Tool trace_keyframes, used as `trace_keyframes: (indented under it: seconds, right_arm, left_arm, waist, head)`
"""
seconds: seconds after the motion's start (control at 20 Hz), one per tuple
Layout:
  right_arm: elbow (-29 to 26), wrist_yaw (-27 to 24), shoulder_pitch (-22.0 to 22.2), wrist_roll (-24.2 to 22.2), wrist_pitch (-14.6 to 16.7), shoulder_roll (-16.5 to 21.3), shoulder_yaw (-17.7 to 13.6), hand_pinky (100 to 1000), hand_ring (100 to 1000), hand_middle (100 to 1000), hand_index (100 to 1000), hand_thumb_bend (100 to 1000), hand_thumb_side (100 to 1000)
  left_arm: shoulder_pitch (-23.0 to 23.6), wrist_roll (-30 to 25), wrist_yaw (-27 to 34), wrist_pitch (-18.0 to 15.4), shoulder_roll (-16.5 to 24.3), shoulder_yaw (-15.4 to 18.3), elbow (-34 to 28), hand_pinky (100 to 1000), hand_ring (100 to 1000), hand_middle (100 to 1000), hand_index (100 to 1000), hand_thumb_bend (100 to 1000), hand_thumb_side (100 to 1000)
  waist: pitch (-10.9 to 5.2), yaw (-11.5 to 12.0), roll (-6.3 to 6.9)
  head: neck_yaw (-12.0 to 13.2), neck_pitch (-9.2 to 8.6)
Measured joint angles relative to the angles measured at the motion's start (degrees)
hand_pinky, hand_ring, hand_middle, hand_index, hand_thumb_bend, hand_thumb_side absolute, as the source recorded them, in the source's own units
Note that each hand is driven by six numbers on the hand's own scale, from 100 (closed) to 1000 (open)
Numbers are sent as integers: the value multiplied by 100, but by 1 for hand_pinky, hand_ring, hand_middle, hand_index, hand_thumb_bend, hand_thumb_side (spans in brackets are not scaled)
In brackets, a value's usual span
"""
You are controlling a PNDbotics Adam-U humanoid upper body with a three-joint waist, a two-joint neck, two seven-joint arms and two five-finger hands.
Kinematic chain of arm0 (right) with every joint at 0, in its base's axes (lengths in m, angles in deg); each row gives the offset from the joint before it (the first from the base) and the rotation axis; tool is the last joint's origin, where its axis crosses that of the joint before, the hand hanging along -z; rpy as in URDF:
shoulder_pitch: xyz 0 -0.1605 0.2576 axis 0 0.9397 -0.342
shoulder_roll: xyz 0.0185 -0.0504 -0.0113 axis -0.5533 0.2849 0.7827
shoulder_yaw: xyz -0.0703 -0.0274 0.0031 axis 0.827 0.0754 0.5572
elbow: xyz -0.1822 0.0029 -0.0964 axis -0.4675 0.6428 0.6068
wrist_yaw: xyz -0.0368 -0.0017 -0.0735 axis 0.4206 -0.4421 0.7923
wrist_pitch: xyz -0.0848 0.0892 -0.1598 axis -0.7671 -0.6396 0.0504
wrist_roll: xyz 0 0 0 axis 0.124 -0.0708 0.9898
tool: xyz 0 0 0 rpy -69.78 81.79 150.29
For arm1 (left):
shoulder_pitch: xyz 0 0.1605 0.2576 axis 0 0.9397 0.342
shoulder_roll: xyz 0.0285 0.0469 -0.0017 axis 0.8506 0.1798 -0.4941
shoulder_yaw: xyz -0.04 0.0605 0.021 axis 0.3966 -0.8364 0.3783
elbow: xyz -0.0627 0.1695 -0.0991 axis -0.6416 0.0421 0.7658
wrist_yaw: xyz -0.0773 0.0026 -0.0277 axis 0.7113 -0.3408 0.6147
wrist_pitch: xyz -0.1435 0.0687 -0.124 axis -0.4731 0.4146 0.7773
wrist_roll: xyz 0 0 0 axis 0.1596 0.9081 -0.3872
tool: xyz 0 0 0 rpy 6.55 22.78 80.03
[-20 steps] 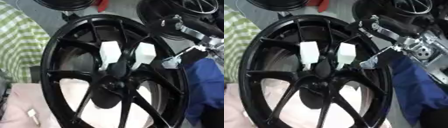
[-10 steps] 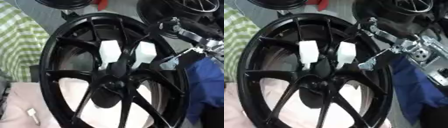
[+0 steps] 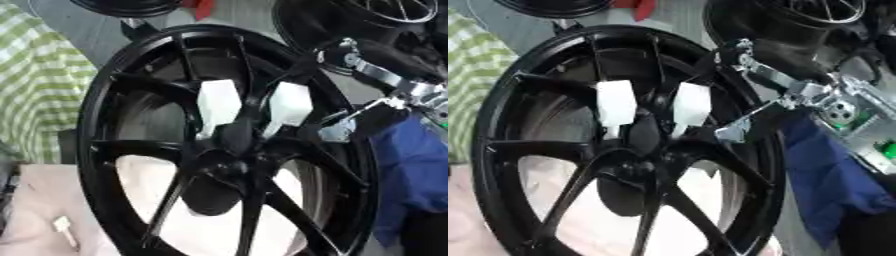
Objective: Pull the pin out of the wheel hub.
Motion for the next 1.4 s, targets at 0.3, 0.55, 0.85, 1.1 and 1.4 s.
trace_keyframes:
  seconds: [0.3, 0.55, 0.85, 1.1, 1.4]
  right_arm:
    - [0, -253, 0, -29, -49, 0, 0, 799, 810, 568, 781, 498, 454]
    - [0, -474, -41, -85, -100, 0, 0, 800, 814, 567, 783, 480, 467]
    - [0, -709, -53, -221, -144, 0, 3, 799, 813, 568, 785, 471, 476]
    - [0, -778, -71, -277, -167, -1, 4, 799, 813, 567, 782, 472, 470]
    - [0, -804, -71, -320, -185, -46, 44, 794, 806, 554, 769, 466, 440]
  left_arm:
    - [2, 20, 0, 24, -4, 0, 0, 891, 593, 554, 830, 331, 519]
    - [2, 30, 6, 39, -45, 0, 0, 891, 594, 553, 830, 333, 519]
    - [2, 40, 18, 55, -47, 1, 0, 891, 593, 553, 829, 335, 519]
    - [2, 58, 20, 69, -50, 2, 0, 891, 593, 552, 829, 336, 518]
    - [-14, 67, 27, 63, -62, 3, 0, 891, 593, 552, 829, 337, 517]
  waist:
    - [0, -5, 0]
    - [0, -10, 0]
    - [0, -10, 0]
    - [0, -9, 0]
    - [26, 3, 0]
  head:
    - [22, 0]
    - [24, 0]
    - [30, 0]
    - [53, -12]
    - [72, -42]
